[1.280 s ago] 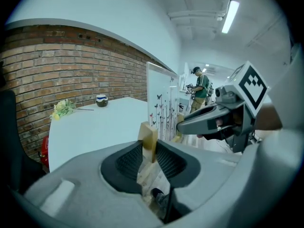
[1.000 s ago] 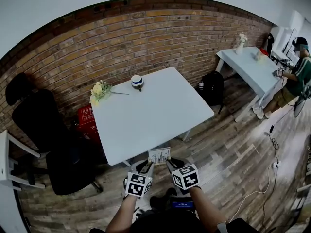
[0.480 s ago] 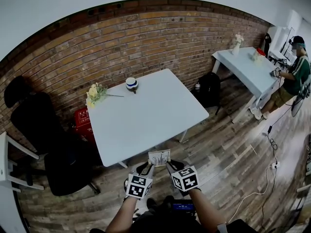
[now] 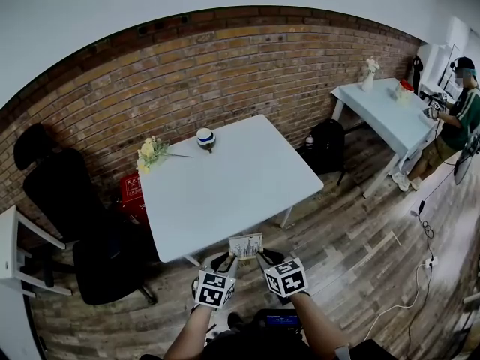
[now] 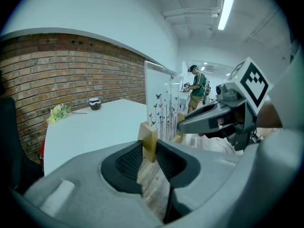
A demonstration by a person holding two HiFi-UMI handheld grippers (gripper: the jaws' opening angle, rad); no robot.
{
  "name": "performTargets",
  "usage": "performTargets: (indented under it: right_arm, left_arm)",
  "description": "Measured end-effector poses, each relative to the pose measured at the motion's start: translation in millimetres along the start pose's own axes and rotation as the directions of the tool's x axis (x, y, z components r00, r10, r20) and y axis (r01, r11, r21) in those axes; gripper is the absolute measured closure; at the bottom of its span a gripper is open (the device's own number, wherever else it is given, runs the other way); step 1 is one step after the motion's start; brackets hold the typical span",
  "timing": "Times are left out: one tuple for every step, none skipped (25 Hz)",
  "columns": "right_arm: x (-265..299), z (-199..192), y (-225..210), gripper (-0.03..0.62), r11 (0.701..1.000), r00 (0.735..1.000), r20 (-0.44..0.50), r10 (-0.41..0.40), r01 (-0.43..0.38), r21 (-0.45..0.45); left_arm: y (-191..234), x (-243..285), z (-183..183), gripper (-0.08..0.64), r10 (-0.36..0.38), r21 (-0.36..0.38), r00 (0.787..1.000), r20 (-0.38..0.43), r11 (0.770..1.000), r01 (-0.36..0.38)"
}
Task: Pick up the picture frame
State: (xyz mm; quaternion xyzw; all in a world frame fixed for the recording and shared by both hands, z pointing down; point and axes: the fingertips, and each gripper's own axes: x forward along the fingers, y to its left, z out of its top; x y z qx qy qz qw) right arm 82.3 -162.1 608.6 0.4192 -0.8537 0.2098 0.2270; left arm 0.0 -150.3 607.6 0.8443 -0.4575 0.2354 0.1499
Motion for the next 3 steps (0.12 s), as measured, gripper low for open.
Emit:
performTargets:
  right_arm:
    - [-0.7, 0.7, -0.7, 0.523, 1.0, 1.0, 0.0, 0.001, -0.001, 0.0]
    - [-1.4, 1.4, -1.4, 0.523, 1.0, 1.0, 0.001, 0.002, -0.002, -0.001]
    - [-2.0, 2.0, -2.1, 0.523, 1.0, 1.0, 0.002, 0.003, -0.003, -0.001]
  left_arm:
    - [-0.5, 0.2, 1.1, 0.462, 0.001, 0.0, 1.0, 0.0, 1.0, -0.001]
    - [-1.0, 0.5, 2.1, 0.462, 0.003, 0.0, 1.0, 0.0, 1.0, -0.003]
    - [-1.5, 0.7, 3.2, 0.462, 0.004, -0.001, 1.0, 0.0, 1.0, -0.004]
